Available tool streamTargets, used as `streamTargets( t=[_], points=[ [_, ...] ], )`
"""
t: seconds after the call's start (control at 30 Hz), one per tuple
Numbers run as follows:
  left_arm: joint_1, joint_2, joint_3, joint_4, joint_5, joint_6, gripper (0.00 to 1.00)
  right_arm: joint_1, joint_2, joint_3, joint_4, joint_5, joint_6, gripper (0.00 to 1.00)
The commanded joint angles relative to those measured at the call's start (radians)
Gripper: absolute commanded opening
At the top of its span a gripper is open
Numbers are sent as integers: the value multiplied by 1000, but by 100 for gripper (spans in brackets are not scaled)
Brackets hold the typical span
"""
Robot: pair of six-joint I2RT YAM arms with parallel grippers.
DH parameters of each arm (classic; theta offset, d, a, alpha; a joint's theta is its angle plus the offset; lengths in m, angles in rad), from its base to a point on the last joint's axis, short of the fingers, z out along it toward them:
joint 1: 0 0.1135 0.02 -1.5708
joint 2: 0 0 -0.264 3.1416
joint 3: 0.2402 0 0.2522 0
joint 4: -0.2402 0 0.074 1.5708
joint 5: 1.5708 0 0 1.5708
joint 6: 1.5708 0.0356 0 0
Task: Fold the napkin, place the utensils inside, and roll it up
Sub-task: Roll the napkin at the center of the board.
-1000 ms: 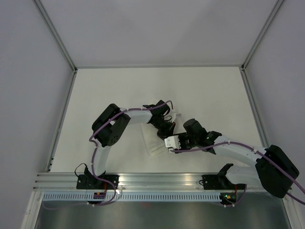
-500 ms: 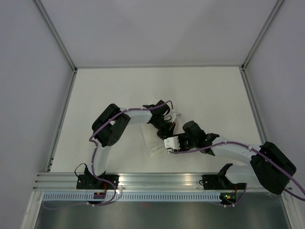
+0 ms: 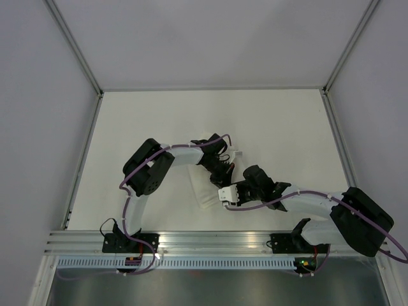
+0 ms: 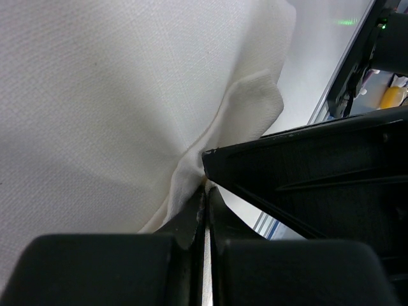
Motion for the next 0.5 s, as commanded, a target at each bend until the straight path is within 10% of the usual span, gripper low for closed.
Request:
streamTargets(
  t=[0.0,0.47],
  points=[
    [-1,31,-1,-64,-61,36,2,5,26,-32,28,20,-17,36],
    [13,14,28,-99,-54,52,2,9,119,100,-222,-38,-56,4]
  ],
)
